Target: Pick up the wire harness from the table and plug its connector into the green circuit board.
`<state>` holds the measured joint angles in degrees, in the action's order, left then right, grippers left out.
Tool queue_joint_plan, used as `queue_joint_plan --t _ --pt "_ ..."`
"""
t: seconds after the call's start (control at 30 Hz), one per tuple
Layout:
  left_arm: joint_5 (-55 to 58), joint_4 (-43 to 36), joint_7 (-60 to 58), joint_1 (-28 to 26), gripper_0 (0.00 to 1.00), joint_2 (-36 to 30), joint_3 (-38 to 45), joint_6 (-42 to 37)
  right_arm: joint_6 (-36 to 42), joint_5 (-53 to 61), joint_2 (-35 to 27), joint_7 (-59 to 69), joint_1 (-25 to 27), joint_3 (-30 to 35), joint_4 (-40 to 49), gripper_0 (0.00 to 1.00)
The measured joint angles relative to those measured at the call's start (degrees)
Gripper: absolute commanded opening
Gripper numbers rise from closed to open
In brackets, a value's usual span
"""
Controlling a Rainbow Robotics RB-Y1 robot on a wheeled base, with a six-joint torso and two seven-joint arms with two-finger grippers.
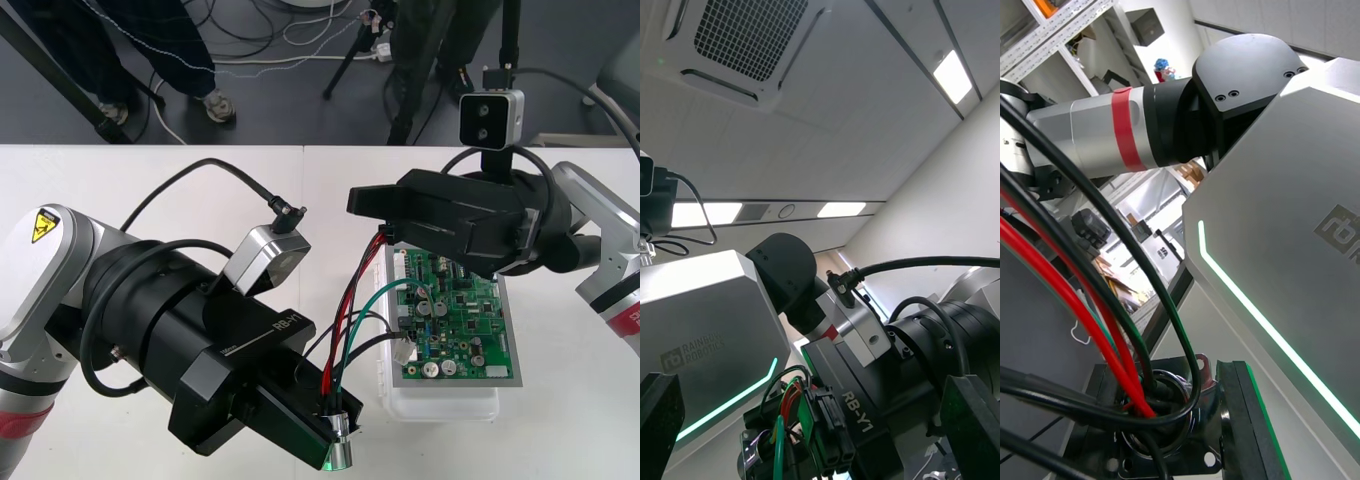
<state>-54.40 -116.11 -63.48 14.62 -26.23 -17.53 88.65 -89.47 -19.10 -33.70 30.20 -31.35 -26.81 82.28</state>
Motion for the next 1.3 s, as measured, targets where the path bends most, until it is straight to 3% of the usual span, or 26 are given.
queue_joint_plan --t 0.13,0.17,0.2,0.23,1.3 --pt "0.2 0.0 0.0 0.0 0.0 0.0 0.0 0.0 0.0 0.5 0.0 0.0 0.0 0.0 0.0 1.0" --pt "0.2 0.0 0.0 0.0 0.0 0.0 0.0 0.0 0.0 0.5 0.0 0.0 0.0 0.0 0.0 0.67" --pt "0.2 0.0 0.0 0.0 0.0 0.0 0.0 0.0 0.0 0.5 0.0 0.0 0.0 0.0 0.0 0.46" --pt "0.2 0.0 0.0 0.0 0.0 0.0 0.0 0.0 0.0 0.5 0.0 0.0 0.1 0.0 0.0 0.0" --pt "0.9 0.0 0.0 0.7 0.0 0.0 0.0 0.0 0.0 2.9 0.0 0.1 0.7 0.0 0.0 0.0"
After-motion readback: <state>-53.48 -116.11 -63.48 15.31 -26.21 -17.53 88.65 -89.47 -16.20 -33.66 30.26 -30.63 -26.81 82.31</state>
